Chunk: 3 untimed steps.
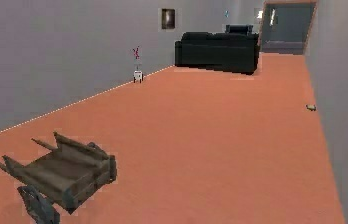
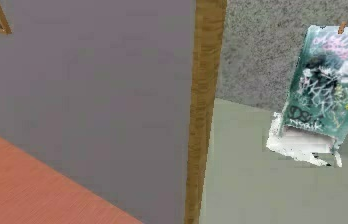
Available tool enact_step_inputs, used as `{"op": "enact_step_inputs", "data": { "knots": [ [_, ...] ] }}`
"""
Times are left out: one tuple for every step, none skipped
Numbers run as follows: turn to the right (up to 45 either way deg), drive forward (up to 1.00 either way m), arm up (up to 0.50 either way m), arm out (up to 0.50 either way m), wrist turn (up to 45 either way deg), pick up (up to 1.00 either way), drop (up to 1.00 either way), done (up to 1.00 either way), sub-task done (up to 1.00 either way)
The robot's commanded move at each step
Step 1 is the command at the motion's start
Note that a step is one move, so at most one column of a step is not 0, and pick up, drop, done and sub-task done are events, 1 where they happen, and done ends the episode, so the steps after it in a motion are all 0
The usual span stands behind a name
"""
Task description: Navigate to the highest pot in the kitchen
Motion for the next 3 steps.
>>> {"op": "enact_step_inputs", "data": {
  "knots": [
    [0.0,0.05,0.00,0.00,0.0,0.00,0.00,0.00,0.00],
    [27.0,0.00,0.00,0.00,0.0,0.00,0.00,0.00,0.00],
    [0.0,1.00,0.00,0.00,0.0,0.00,0.00,0.00,0.00]
  ]
}}
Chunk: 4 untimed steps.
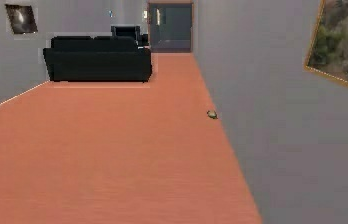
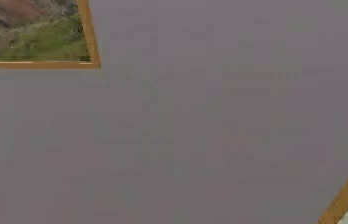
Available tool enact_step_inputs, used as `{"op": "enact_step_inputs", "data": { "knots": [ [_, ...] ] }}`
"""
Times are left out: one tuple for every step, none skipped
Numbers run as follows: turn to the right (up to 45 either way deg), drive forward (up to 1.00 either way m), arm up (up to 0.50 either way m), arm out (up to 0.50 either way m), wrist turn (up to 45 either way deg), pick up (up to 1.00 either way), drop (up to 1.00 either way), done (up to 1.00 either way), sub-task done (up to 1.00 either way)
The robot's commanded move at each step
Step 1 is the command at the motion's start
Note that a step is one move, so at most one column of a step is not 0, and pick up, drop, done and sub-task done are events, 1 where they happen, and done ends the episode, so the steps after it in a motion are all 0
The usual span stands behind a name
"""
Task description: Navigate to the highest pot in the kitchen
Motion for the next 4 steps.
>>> {"op": "enact_step_inputs", "data": {
  "knots": [
    [0.0,1.00,0.00,0.00,0.0,0.00,0.00,0.00,0.00],
    [0.0,1.00,0.00,0.00,0.0,0.00,0.00,0.00,0.00],
    [0.0,1.00,0.00,0.00,0.0,0.00,0.00,0.00,0.00],
    [0.0,1.00,0.00,0.00,0.0,0.00,0.00,0.00,0.00]
  ]
}}
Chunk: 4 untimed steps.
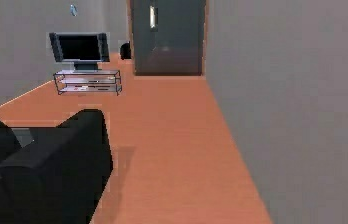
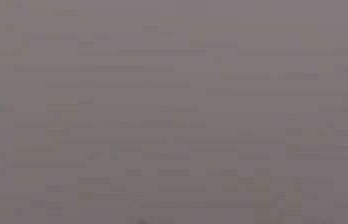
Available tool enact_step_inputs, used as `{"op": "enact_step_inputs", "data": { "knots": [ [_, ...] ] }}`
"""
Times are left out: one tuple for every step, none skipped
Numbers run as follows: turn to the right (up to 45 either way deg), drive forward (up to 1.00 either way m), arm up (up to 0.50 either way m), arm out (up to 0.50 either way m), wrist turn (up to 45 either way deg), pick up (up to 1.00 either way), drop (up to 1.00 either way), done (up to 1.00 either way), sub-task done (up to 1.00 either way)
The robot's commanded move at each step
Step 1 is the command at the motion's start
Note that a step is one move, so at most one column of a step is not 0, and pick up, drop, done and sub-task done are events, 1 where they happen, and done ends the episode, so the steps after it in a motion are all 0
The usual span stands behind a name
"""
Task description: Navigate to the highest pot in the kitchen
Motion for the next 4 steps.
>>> {"op": "enact_step_inputs", "data": {
  "knots": [
    [0.0,1.00,0.00,0.00,0.0,0.00,0.00,0.00,0.00],
    [0.0,1.00,0.00,0.00,0.0,0.00,0.00,0.00,0.00],
    [0.0,1.00,0.00,0.00,0.0,0.00,0.00,0.00,0.00],
    [3.0,0.00,0.00,0.00,0.0,0.00,0.00,0.00,0.00]
  ]
}}
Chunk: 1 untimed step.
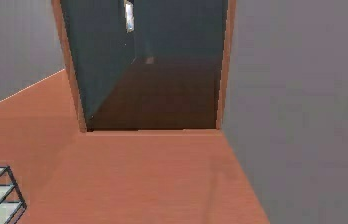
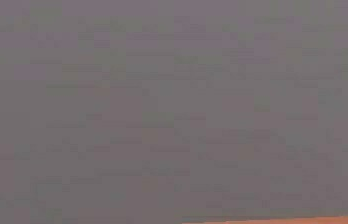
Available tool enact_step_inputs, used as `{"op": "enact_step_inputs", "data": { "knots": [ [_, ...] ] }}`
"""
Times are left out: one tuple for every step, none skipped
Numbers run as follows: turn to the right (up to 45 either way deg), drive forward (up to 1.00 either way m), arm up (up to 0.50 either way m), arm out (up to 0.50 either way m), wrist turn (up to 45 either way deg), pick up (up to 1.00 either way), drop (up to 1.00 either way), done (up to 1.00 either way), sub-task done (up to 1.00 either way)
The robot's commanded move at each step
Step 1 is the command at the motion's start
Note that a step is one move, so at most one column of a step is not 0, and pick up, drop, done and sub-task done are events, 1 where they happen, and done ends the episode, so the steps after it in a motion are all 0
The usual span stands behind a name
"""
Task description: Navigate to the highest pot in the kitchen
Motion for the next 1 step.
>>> {"op": "enact_step_inputs", "data": {
  "knots": [
    [0.0,1.00,0.00,0.00,0.0,0.00,0.00,0.00,0.00]
  ]
}}
